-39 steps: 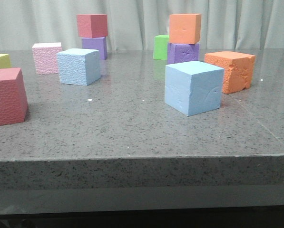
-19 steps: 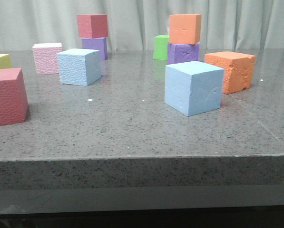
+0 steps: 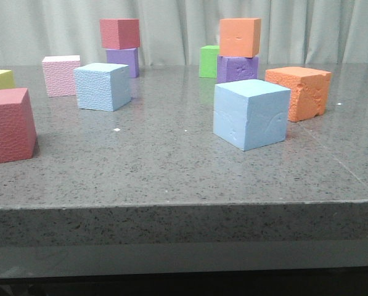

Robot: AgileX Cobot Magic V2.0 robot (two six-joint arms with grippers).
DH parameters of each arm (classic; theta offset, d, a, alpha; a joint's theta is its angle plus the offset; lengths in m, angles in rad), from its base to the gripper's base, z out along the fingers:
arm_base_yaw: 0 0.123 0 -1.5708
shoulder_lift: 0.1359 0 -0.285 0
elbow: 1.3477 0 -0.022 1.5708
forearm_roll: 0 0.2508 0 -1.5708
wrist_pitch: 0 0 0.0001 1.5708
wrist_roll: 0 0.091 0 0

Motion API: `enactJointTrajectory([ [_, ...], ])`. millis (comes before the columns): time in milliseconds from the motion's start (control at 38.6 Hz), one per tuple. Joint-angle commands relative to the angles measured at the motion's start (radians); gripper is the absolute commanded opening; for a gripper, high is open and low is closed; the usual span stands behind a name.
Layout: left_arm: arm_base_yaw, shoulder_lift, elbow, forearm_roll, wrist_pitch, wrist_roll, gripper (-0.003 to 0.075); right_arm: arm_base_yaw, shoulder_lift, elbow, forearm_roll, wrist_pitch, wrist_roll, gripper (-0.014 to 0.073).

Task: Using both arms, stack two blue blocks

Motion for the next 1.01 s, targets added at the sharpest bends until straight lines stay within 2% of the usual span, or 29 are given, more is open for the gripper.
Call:
enactJointTrajectory([
  [0,0.004,-0.018,0.001,-0.009,-0.099,-0.006,-0.002,-0.005,-0.017,-0.006,-0.006,-0.094,-0.011,0.0035],
  [181,0.004,-0.018,0.001,-0.009,-0.154,-0.006,-0.002,-0.005,-0.017,-0.006,-0.006,-0.118,-0.011,0.0035],
  [388,0.004,-0.018,0.001,-0.012,-0.331,-0.006,-0.002,-0.005,-0.017,-0.008,-0.006,-0.277,-0.009,0.0035],
  [492,0.004,-0.016,-0.034,-0.012,-0.342,-0.006,-0.002,-0.005,-0.017,-0.065,-0.006,-0.281,-0.008,0.0035],
  [543,0.004,-0.012,-0.08,-0.012,-0.301,-0.006,-0.002,-0.005,-0.017,-0.118,-0.006,-0.251,-0.008,0.0035],
  [621,0.004,0.023,-0.186,-0.012,-0.172,-0.006,-0.002,-0.005,-0.005,-0.228,-0.006,-0.185,-0.008,0.002],
  [699,0.004,0.109,-0.303,-0.012,-0.019,-0.006,-0.002,-0.005,0.044,-0.333,-0.006,-0.102,-0.008,-0.007],
  [854,0.004,0.352,-0.494,-0.007,0.176,-0.006,-0.002,-0.005,0.246,-0.53,-0.005,0.086,-0.007,-0.0057],
  [983,0.004,0.491,-0.573,-0.007,0.246,-0.006,-0.002,-0.005,0.387,-0.62,-0.005,0.178,-0.007,-0.0057],
])
